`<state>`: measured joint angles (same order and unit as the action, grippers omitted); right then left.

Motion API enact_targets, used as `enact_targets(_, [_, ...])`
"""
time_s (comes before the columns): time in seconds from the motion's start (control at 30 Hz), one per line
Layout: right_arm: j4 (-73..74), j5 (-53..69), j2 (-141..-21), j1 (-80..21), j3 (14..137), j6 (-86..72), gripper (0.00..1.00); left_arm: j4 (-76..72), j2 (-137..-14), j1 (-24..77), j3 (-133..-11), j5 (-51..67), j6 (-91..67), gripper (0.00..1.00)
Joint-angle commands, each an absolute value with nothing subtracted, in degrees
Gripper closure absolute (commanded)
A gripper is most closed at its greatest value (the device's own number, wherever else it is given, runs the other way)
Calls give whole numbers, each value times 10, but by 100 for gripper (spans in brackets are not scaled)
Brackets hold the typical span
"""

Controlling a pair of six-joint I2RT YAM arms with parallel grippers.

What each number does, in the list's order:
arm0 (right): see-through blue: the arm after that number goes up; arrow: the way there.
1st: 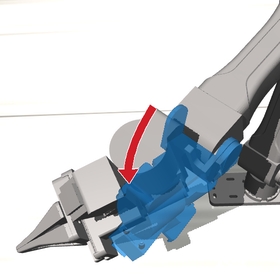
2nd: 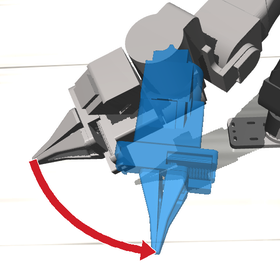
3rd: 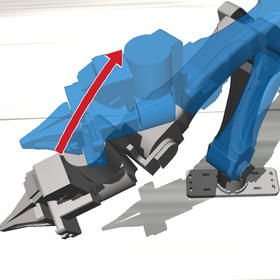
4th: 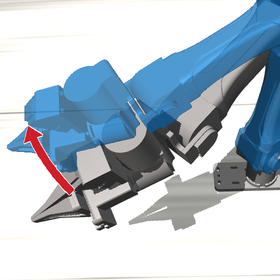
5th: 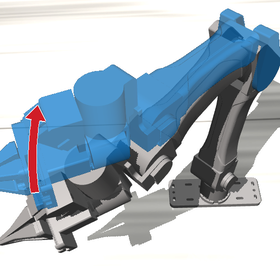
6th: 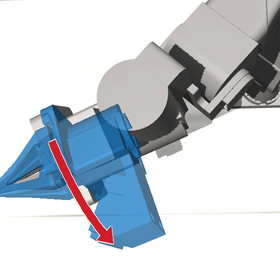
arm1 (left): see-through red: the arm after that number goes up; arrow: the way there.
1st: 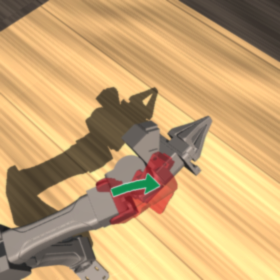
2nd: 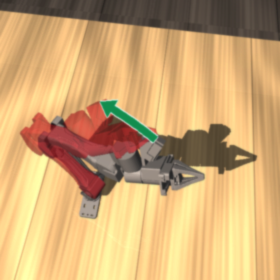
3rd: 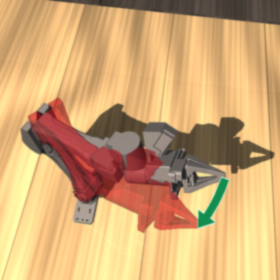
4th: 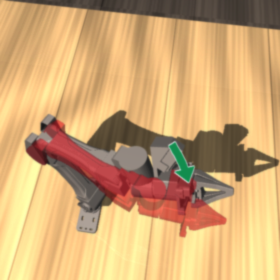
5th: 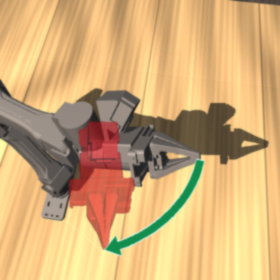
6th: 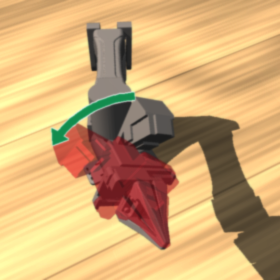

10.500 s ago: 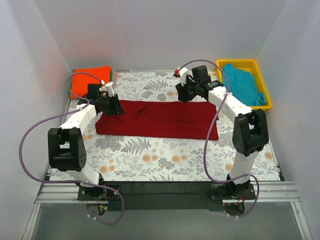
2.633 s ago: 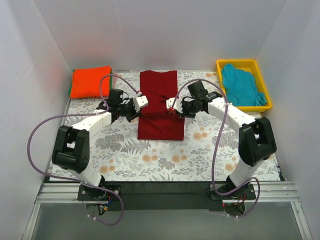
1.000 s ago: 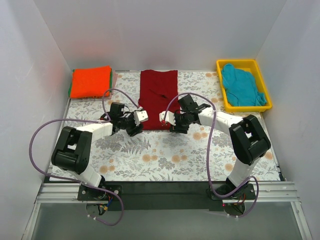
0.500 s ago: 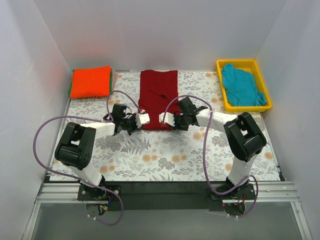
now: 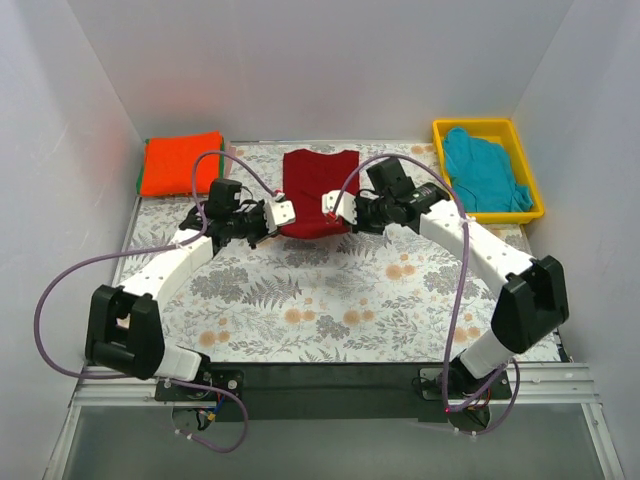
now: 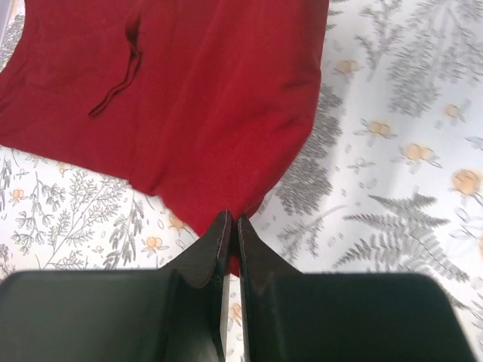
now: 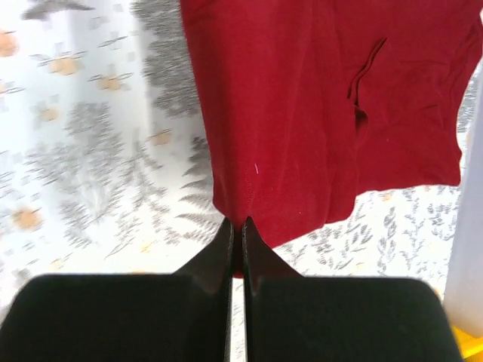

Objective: Fold and stack the t-shirts
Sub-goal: Fold the tshirt

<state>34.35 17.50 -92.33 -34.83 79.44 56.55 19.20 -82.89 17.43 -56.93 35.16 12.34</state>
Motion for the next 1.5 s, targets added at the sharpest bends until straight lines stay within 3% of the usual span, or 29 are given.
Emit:
enact_targets(0.0, [446, 216, -858, -364, 747, 551, 99, 286, -768, 189, -540, 372, 170, 100])
enact_targets(0.37, [545, 286, -639, -501, 592, 463, 99, 575, -521, 272, -497, 454, 150, 100])
enact_targets(0.5, [569, 301, -599, -504, 577, 450, 99, 638, -504, 274, -505, 481, 135, 100])
enact_targets(0.67, [569, 294, -617, -502, 620, 453, 99, 585, -547, 273, -547, 464, 76, 100])
enact_targets(0.87, [570, 313, -699, -384, 637, 572, 99, 484, -702, 258, -634, 431, 55, 100])
enact_targets(1.13, [568, 326, -896, -269, 765, 692, 99, 407, -919, 188, -752, 459, 84, 100])
enact_targets(1.3, [567, 330, -1081, -239, 875, 707, 99, 360, -1074, 159, -814, 445, 58, 100])
enact_targets(1.47, [559, 334, -1196, -224, 960, 694, 99, 292, -1133, 157, -818, 425, 5, 100])
